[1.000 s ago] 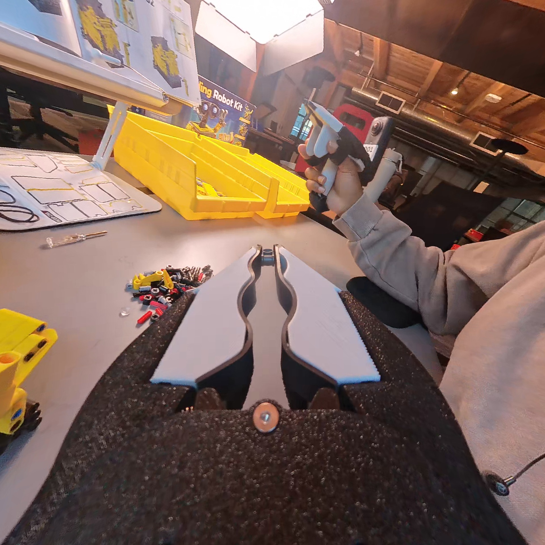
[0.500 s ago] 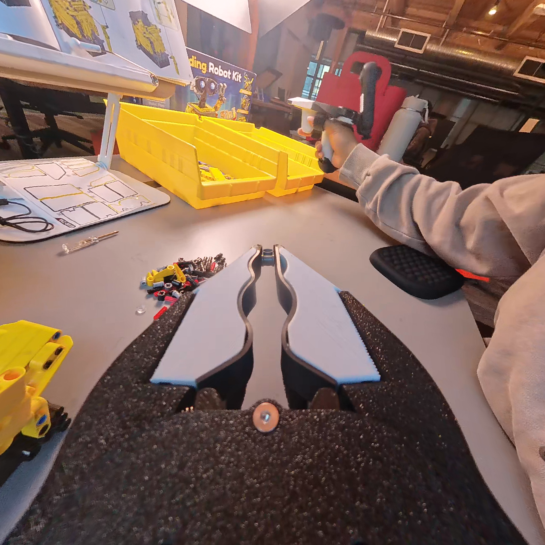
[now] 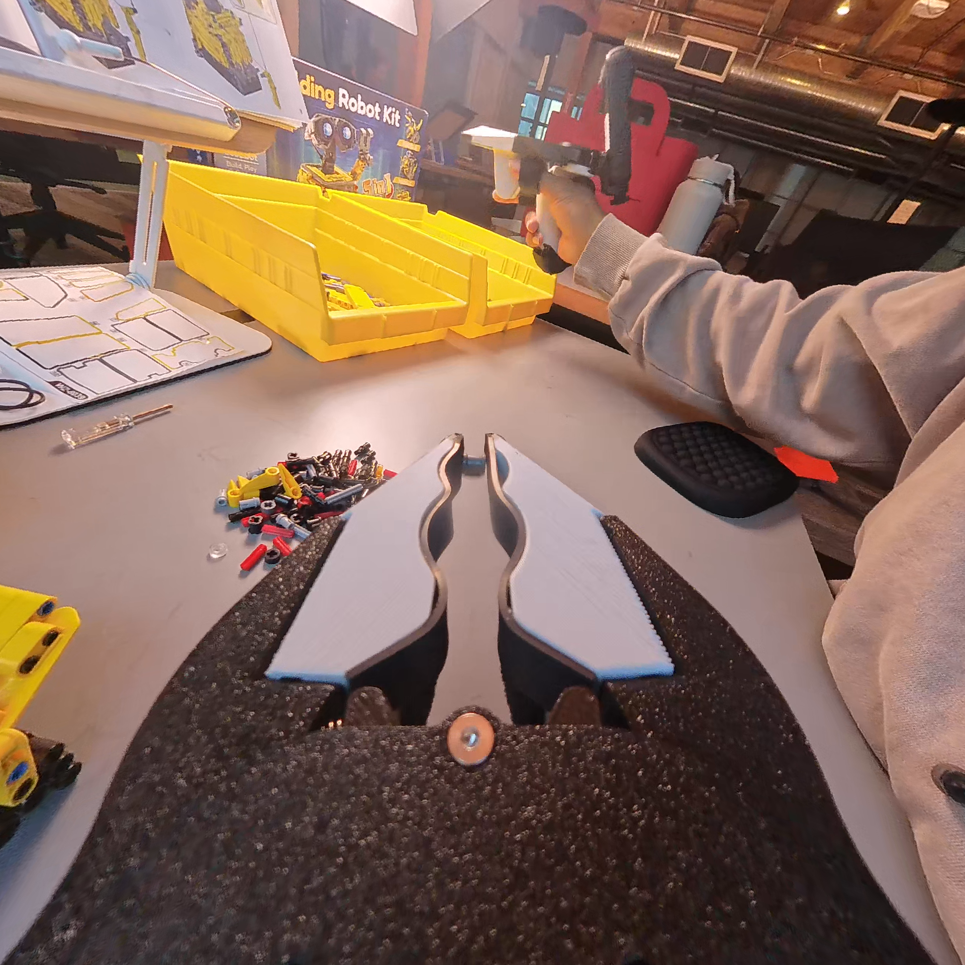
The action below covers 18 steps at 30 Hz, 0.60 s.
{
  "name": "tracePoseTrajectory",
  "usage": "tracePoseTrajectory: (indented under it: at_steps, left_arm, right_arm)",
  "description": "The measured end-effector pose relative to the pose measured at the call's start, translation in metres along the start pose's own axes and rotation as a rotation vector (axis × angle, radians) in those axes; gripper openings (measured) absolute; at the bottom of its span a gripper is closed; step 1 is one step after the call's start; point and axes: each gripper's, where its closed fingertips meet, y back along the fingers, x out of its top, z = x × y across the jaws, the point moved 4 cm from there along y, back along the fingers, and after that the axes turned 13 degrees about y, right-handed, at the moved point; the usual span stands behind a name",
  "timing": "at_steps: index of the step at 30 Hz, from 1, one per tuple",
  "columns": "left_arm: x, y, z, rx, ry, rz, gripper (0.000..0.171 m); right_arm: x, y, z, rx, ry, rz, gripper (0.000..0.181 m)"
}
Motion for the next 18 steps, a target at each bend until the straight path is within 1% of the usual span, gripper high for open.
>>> tracePoseTrajectory:
  at_steps: [1,3,6,9,11,13,14,16,18]
  left_arm:
    - [0.0,0.0,0.001,-0.002,-0.006,0.001,0.007]
    - [0.002,0.0,0.003,0.001,-0.03,0.011,0.007]
    - [0.003,0.001,0.006,0.023,-0.099,0.025,0.005]
    - [0.008,0.004,0.013,0.084,-0.271,0.053,0.003]
    - [0.011,0.007,0.02,0.138,-0.438,0.074,0.0]
    - [0.011,0.007,0.025,0.183,-0.578,0.066,0.0]
    - [0.01,0.008,0.026,0.192,-0.597,0.058,0.0]
    - [0.013,0.01,0.024,0.193,-0.562,0.061,0.0]
    - [0.017,0.015,0.017,0.214,-0.52,0.071,0.0]
  right_arm:
    - [0.011,0.007,-0.017,0.057,-0.007,0.038,0.041]
    - [0.033,0.024,-0.067,0.219,-0.002,0.117,0.041]
    - [0.052,0.059,-0.168,0.567,-0.04,0.184,0.035]
    - [0.051,0.099,-0.274,0.933,-0.139,0.162,0.034]
    - [0.049,0.121,-0.331,1.12,-0.249,0.141,0.034]
    - [0.044,0.133,-0.374,1.248,-0.336,0.096,0.034]
    - [0.04,0.135,-0.389,1.282,-0.344,0.075,0.034]
    - [0.031,0.134,-0.409,1.299,-0.318,0.045,0.034]
    - [0.026,0.141,-0.423,1.336,-0.241,0.015,0.034]
